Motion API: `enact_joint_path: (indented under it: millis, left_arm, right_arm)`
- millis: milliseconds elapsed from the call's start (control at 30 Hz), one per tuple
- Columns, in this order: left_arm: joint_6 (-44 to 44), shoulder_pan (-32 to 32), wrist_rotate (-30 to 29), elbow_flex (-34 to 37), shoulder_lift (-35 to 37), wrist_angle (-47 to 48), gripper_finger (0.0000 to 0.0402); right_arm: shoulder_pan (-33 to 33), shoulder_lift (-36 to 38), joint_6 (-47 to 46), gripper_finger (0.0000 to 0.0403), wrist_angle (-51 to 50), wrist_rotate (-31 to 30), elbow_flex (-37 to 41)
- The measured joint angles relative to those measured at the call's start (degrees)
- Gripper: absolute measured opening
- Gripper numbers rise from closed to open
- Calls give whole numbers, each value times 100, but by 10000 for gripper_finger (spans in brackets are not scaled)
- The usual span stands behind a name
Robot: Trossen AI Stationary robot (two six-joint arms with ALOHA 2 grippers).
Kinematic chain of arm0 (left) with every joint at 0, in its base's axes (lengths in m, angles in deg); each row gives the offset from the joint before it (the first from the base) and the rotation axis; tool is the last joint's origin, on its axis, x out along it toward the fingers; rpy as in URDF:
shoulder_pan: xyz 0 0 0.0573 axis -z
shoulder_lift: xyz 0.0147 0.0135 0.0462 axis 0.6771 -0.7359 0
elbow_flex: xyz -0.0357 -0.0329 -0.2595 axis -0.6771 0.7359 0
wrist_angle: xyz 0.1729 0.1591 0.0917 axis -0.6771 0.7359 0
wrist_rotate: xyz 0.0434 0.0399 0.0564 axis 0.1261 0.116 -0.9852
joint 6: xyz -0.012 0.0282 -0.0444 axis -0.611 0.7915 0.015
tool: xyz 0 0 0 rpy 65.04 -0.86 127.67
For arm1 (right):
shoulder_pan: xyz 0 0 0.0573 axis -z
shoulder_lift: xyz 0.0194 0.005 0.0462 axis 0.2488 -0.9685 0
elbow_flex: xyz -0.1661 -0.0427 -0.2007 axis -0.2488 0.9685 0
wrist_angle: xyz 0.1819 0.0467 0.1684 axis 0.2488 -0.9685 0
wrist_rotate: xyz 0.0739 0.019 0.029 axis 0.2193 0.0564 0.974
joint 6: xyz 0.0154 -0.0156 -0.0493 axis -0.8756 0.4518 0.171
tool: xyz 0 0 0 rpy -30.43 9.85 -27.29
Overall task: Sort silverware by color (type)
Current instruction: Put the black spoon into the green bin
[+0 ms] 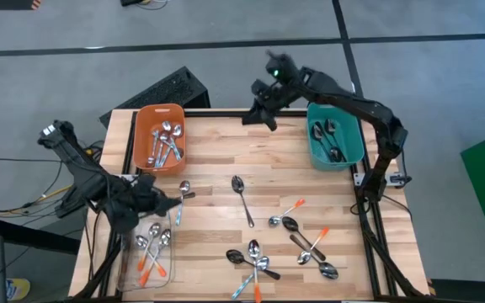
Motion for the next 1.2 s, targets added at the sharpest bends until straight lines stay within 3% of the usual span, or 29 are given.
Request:
enact_joint_path:
  millis: [100, 233, 333, 433, 567, 667, 800, 967, 1200]
  left_arm:
    - [1184, -302, -347, 0, 2, -658, 91]
    - [2715, -807, 117, -2, -108, -1581, 91]
    - [3448, -1296, 815, -1, -171, -1924, 91]
    - [3669, -1803, 1359, -1, -190, -1824, 91]
    - [3708, -2302, 1338, 0, -191, -1334, 91]
    - [3710, -2512, 1350, 0, -214, -983, 91]
    - [3834, -2603, 1512, 0, -212, -638, 91]
    - [4202, -2601, 1959, 0, -147, -491, 91]
    - [4604, -2564, 2497, 2, 31, -337, 91]
  right_arm:
    - [-188, 203, -388, 107, 581, 55, 1060]
    - [-659, 715, -1550, 107, 2335, -153, 2556]
    - [-1106, 912, -2102, 107, 3115, -1219, 3257]
    - [-1565, 867, -2262, 107, 3085, -2463, 3522]
    - [-2117, 723, -2607, 107, 2756, -3916, 3584]
    - [-2384, 476, -3041, 108, 2448, -4537, 3614]
    - [-2590, 23, -3277, 120, 2630, -4863, 3568]
    - [-2529, -687, -3295, 169, 2603, -4878, 3363]
    - [-2241, -1242, -3119, 239, 2746, -4427, 3172]
